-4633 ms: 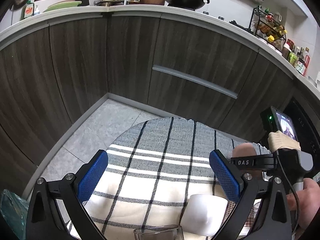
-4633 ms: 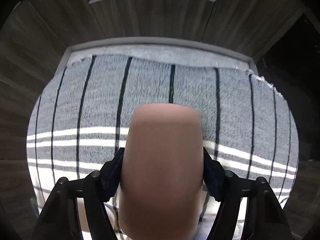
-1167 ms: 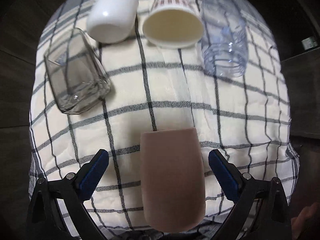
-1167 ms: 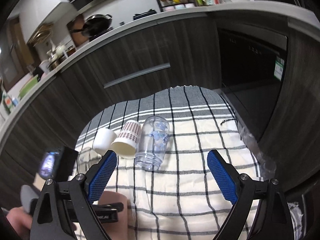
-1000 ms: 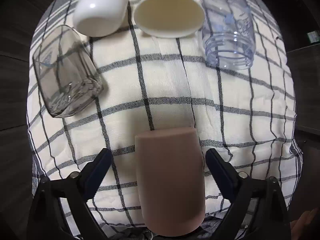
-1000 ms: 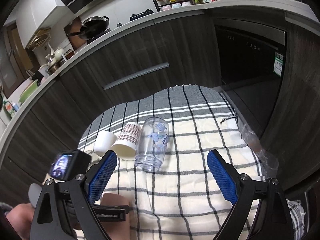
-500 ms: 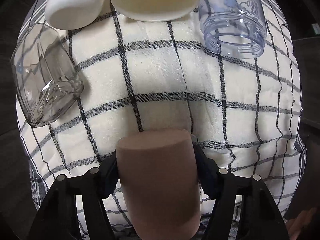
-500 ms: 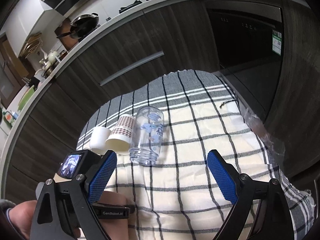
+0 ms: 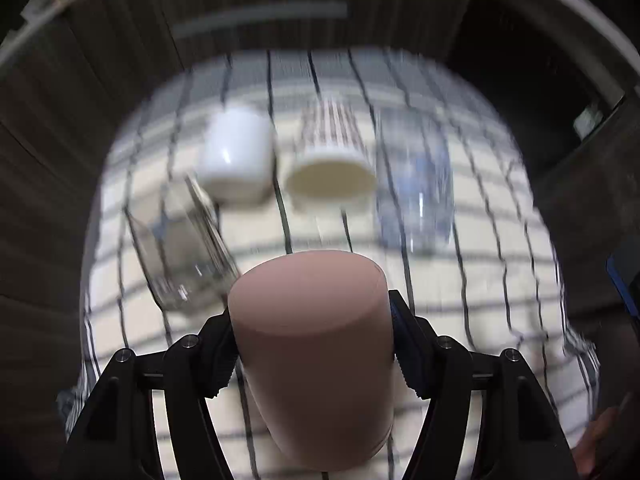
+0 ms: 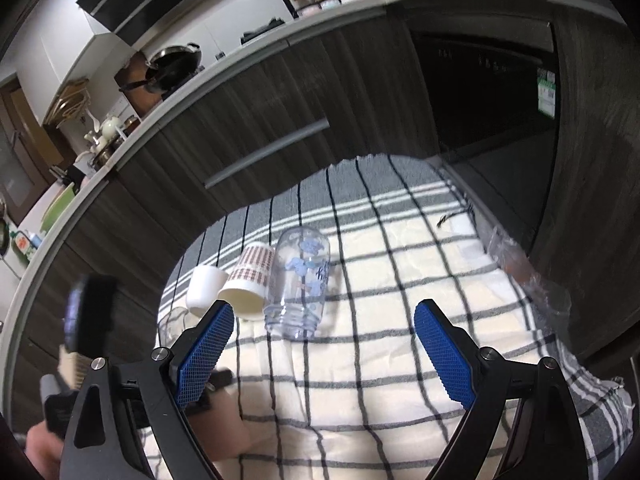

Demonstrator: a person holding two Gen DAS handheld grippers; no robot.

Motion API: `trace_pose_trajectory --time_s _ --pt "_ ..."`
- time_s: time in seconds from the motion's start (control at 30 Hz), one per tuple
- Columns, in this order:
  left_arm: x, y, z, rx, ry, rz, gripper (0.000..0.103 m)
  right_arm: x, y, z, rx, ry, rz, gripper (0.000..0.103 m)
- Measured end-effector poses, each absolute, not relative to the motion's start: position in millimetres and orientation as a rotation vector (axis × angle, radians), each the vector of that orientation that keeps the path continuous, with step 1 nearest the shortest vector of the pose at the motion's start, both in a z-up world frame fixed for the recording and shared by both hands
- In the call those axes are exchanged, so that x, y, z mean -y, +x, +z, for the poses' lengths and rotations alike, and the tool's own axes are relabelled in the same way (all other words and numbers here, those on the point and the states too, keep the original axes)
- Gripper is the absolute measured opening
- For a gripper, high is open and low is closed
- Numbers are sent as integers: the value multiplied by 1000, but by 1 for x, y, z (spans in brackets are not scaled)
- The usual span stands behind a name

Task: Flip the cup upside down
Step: 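Grasp the pink cup with the left tool and lift it, then set the pink cup upright on the cloth and open the left tool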

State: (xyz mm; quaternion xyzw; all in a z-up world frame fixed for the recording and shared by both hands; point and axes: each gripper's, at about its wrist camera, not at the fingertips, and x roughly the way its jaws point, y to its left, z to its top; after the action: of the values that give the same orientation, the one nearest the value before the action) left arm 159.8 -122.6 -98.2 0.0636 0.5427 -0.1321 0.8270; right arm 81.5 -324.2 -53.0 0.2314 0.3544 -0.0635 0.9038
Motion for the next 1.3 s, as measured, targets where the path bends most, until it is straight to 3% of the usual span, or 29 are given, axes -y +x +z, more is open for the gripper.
trace_pose_trajectory --time_s 0.3,0.43,0.97,1.13,1.3 --pt "90 129 -110 -705 101 -212 66 317 72 -57 -636 352 -201 92" --pt "85 114 -117 -601 114 -192 66 312 76 -67 -663 313 -200 92" --pt "81 98 -138 -618 75 -180 67 312 81 -85 -714 321 -180 92" --pt "81 93 -128 -593 87 -157 83 315 82 -86 -723 339 -176 92" --pt "77 85 -107 -601 78 -159 85 315 78 -84 -762 368 -162 92"
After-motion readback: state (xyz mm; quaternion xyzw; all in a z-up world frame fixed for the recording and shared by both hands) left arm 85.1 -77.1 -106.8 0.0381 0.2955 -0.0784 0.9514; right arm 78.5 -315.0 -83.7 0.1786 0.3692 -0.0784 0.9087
